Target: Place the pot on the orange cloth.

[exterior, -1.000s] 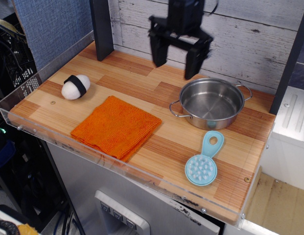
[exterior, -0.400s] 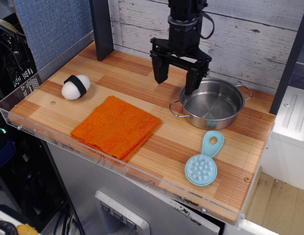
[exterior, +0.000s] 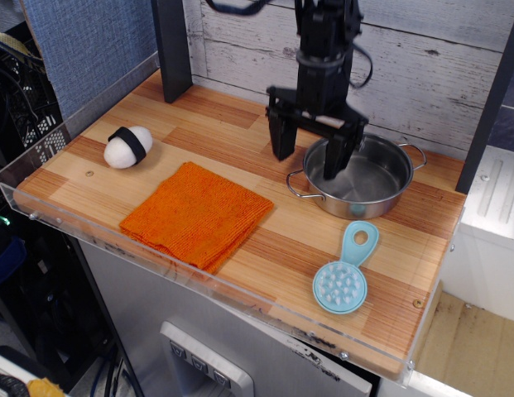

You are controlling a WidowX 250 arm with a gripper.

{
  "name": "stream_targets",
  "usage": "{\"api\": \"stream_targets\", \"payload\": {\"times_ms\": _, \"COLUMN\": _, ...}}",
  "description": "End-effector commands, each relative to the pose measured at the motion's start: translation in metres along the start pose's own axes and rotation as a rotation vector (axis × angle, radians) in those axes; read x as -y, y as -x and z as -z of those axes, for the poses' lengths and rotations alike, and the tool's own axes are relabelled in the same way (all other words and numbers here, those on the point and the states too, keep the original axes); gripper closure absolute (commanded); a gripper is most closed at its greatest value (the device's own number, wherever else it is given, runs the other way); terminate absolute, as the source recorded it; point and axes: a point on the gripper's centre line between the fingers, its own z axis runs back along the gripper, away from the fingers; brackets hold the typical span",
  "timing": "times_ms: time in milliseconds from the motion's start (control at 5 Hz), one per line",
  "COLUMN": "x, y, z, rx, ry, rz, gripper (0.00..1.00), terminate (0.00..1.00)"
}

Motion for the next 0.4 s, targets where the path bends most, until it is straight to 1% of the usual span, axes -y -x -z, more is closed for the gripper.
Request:
{"api": "stream_targets", "payload": {"times_ms": 0, "x": -0.004, "y": -0.009, "z": 0.01, "rx": -0.002, "ry": -0.003, "rz": -0.01, "gripper": 1.0, "terminate": 0.0}}
{"api": "stream_targets", "payload": {"times_ms": 200, "x": -0.007, "y": -0.01, "z": -0.003, "rx": 0.024, "ry": -0.013, "rz": -0.01, "gripper": 1.0, "terminate": 0.0}}
